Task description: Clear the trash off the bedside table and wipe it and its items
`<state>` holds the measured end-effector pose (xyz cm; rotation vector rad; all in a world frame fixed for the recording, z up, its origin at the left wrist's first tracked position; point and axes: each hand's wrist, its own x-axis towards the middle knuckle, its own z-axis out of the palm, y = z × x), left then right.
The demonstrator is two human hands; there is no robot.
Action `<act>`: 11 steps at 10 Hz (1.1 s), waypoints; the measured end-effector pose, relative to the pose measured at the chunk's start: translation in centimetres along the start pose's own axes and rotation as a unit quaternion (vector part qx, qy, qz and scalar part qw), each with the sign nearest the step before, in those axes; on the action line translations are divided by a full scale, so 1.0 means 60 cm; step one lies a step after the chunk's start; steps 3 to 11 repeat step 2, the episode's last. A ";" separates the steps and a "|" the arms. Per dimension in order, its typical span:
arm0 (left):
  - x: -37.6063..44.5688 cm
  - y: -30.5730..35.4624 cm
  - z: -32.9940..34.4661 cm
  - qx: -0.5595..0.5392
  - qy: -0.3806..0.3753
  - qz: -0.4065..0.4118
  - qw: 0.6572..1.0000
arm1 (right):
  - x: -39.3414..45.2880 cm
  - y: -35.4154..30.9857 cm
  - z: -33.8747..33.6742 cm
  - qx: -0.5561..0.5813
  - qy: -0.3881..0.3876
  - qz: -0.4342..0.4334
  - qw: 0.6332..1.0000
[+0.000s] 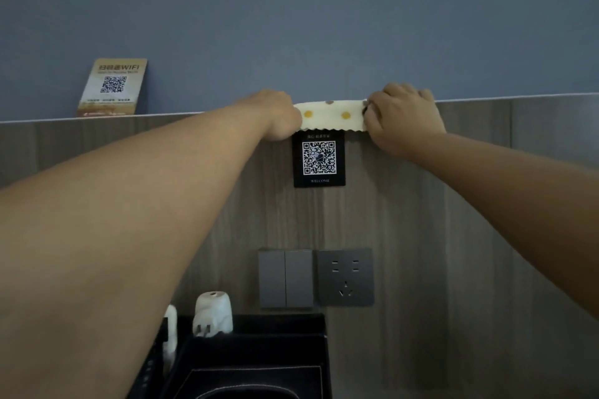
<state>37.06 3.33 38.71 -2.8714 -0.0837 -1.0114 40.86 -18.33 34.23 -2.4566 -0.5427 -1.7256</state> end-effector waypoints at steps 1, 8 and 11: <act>-0.016 0.014 -0.008 -0.051 0.016 -0.033 0.998 | 0.008 -0.010 -0.025 0.009 -0.063 0.034 0.997; -0.060 0.015 -0.024 -0.139 0.081 -0.040 0.986 | -0.016 -0.028 -0.067 0.042 -0.075 0.103 0.991; -0.060 0.015 -0.024 -0.139 0.081 -0.040 0.986 | -0.016 -0.028 -0.067 0.042 -0.075 0.103 0.991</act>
